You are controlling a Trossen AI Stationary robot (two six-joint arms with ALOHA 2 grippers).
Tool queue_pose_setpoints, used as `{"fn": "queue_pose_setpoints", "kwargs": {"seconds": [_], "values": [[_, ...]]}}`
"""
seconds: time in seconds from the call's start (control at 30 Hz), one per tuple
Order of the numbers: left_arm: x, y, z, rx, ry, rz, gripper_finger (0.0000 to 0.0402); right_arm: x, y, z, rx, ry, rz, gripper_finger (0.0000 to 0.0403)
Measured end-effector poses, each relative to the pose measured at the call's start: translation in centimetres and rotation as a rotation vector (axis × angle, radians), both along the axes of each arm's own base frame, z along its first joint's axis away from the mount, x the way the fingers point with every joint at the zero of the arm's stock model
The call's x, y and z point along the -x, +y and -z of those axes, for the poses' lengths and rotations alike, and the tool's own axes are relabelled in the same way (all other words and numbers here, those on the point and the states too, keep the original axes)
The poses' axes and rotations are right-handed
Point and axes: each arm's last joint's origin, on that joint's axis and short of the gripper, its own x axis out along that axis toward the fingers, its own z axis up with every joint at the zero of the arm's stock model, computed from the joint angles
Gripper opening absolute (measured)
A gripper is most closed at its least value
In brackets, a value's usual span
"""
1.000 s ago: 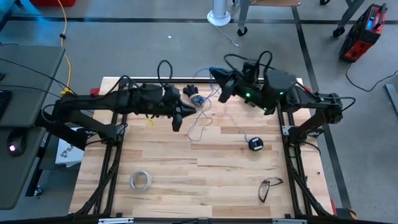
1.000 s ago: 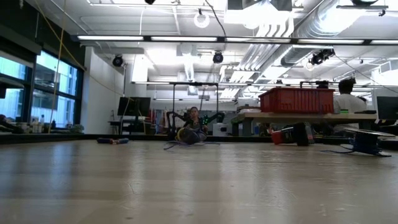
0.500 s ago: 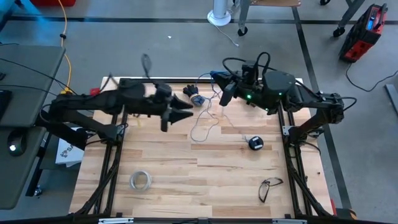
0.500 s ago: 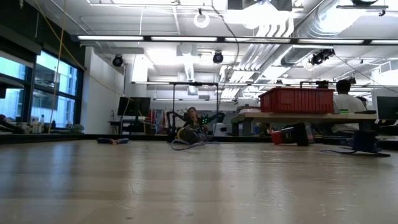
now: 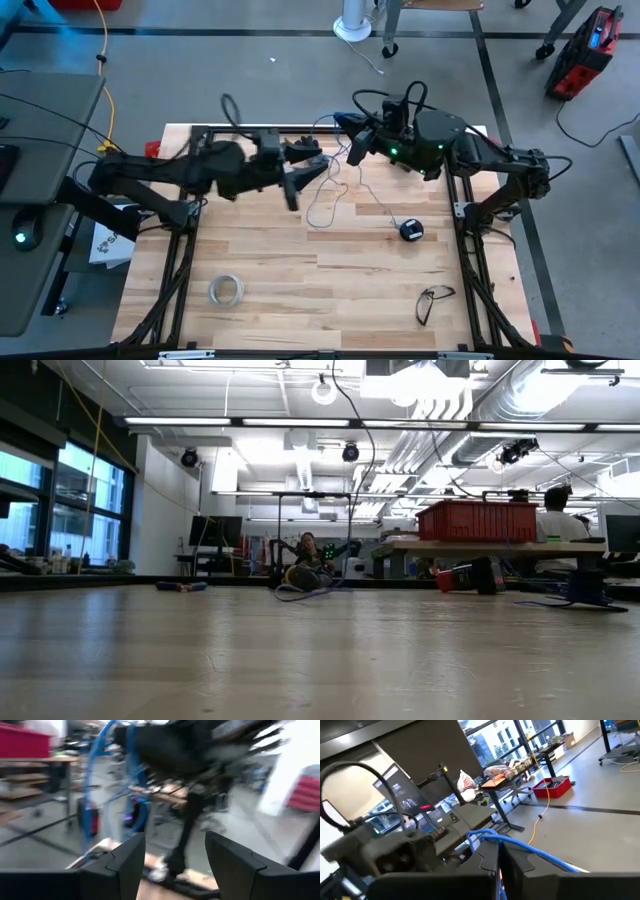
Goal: Coil cords
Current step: Uncoil the blue wire from the black spool
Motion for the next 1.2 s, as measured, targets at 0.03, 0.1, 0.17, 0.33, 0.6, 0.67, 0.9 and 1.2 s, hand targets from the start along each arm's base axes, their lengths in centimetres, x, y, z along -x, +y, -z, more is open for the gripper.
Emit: {"fn": "queue_pose_setpoints", "kwargs": {"seconds": [0.03, 0.1, 0.17, 0.33, 0.6, 0.67, 0.9, 1.2], "values": [[-0.3, 0.1, 0.3, -0.014, 0.015, -0.014, 0.0202, -0.1, 0.0, 0.1, 0.000, 0.001, -0.008, 0.0000], [-0.9, 0.3, 0.7, -0.044, 0.038, -0.031, 0.0202, -0.2, 0.1, 0.1, 0.000, -0.002, -0.019, 0.0000], [-1.3, 0.3, 0.9, -0.064, 0.038, -0.025, 0.0202, -0.3, 0.1, 0.1, 0.001, 0.001, -0.024, 0.0000], [-2.4, 0.4, 1.9, -0.114, 0.085, -0.064, 0.0202, -0.5, 0.1, 0.3, 0.003, 0.007, -0.027, 0.0000], [-4.0, 0.1, 2.7, -0.187, 0.083, -0.057, 0.0202, -0.6, 0.2, 0.3, 0.007, 0.011, -0.065, 0.0000], [-4.1, 0.1, 2.5, -0.203, 0.057, -0.059, 0.0202, -0.6, 0.2, 0.3, 0.007, 0.011, -0.072, 0.0000], [-4.2, 0.6, 2.2, -0.221, 0.037, -0.089, 0.0202, -0.6, 0.2, 0.4, 0.008, 0.018, -0.075, 0.0000], [-4.3, 1.7, 2.3, -0.231, 0.047, -0.123, 0.0174, -0.6, 0.3, 0.3, 0.007, 0.010, -0.102, 0.0000]]}}
